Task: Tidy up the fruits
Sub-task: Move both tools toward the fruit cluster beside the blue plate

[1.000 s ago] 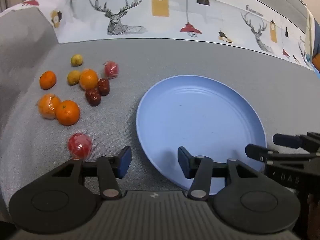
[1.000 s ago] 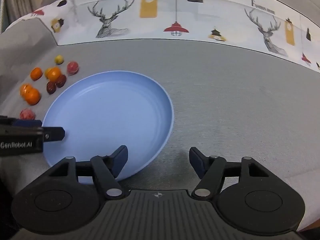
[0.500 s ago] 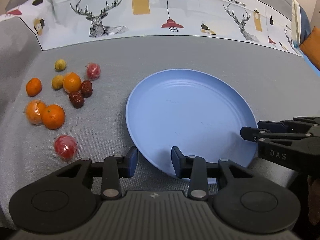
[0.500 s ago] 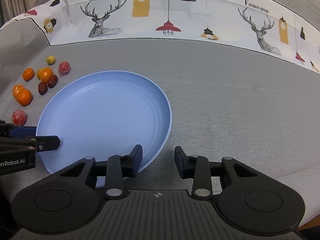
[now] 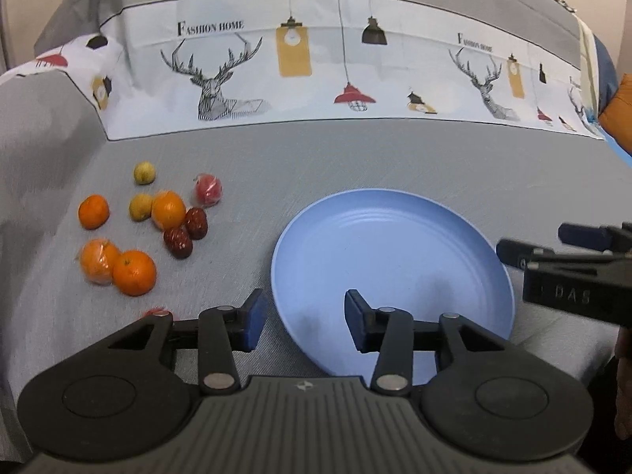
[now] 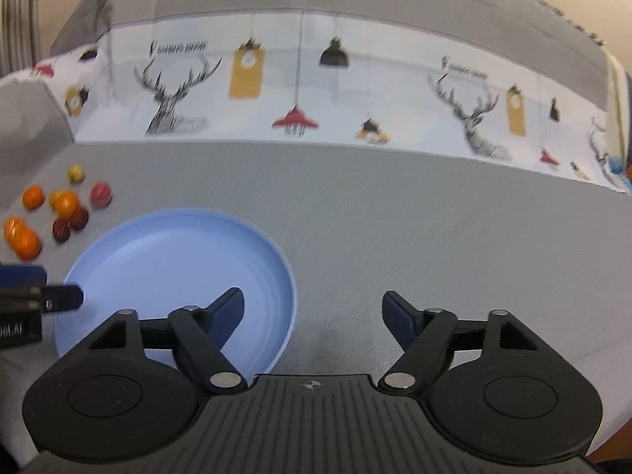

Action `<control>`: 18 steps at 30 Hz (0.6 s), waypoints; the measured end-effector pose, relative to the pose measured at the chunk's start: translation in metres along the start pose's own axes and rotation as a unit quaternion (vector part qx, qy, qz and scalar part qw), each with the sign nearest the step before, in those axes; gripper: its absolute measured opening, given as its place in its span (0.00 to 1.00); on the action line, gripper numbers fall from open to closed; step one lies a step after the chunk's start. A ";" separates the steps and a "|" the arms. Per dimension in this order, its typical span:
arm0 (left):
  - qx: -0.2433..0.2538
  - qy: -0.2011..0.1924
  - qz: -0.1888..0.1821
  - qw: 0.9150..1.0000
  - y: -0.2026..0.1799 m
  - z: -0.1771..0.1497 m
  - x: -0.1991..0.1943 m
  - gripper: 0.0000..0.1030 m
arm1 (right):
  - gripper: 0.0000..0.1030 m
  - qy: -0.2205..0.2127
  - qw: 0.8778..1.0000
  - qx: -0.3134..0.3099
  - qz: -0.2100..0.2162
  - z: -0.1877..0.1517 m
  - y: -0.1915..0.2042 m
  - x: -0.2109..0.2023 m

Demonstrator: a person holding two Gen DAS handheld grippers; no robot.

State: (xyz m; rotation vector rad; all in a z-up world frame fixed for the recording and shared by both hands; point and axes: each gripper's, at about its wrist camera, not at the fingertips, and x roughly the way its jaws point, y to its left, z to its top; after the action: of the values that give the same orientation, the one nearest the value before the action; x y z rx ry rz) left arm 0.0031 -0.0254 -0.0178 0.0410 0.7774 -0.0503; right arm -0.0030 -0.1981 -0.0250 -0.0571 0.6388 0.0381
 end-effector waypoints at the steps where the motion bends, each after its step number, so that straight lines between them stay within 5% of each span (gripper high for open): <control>1: 0.000 -0.001 0.000 1.000 0.000 0.000 0.000 0.47 | 0.85 -0.005 1.000 0.003 -0.004 0.001 -0.001 -0.002; 3: -0.004 -0.002 0.004 1.000 0.002 0.001 0.000 0.47 | 0.91 -0.011 1.000 0.011 -0.007 0.002 -0.001 -0.003; 13: -0.039 -0.012 0.000 0.999 0.030 0.025 -0.013 0.42 | 0.88 -0.009 1.000 -0.007 0.013 0.005 0.010 -0.010; 18: 0.041 -0.053 0.029 0.997 0.055 0.056 -0.019 0.42 | 0.73 0.005 0.999 -0.032 0.030 0.006 0.024 -0.008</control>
State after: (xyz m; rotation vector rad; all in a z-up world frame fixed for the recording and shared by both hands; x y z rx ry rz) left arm 0.0322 0.0272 0.0366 0.1382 0.6667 -0.0302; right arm -0.0073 -0.1739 -0.0163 -0.1004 0.6500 0.1153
